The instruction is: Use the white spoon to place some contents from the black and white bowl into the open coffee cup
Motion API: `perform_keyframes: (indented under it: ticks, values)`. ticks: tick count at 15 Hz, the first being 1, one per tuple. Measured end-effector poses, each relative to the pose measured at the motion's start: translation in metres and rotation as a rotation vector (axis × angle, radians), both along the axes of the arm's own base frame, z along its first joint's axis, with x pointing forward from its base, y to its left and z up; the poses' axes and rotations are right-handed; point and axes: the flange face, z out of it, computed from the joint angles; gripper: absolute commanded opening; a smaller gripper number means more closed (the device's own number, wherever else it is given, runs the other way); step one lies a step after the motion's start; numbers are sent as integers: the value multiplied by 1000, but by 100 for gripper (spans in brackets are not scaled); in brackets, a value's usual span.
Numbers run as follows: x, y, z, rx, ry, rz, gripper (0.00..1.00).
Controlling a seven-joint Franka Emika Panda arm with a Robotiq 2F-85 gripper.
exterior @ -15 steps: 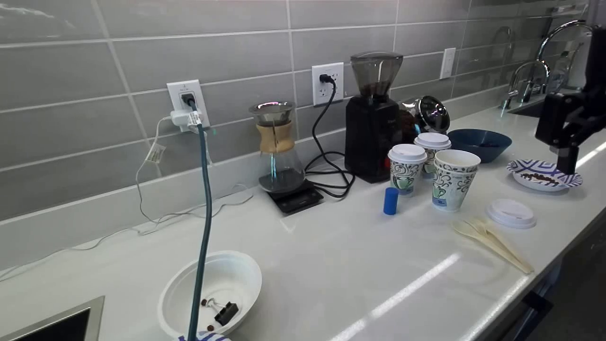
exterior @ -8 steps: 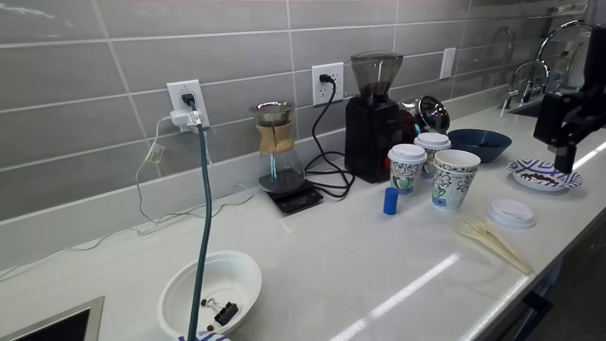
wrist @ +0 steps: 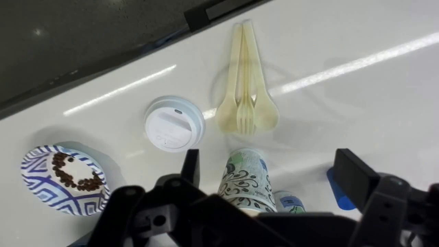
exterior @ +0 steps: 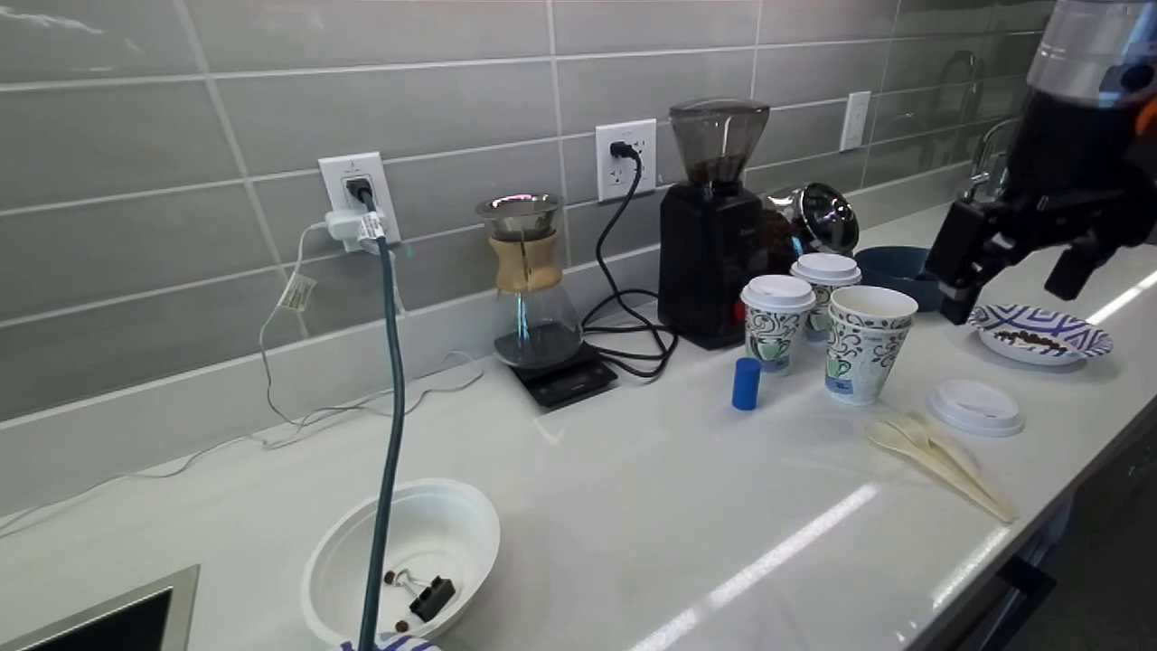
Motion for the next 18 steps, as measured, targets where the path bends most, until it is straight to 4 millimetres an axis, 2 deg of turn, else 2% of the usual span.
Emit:
perform_keyframes:
  ticks: [4, 7, 13, 17, 18]
  values:
    - [7, -22, -46, 36, 12, 139, 100]
    - [10, -29, -69, 80, 9, 249, 100]
    - [14, -25, -106, 186, 52, 399, 100]
    - [12, -27, -120, 213, 88, 428, 100]
    - [12, -27, -123, 219, 92, 430, 95]
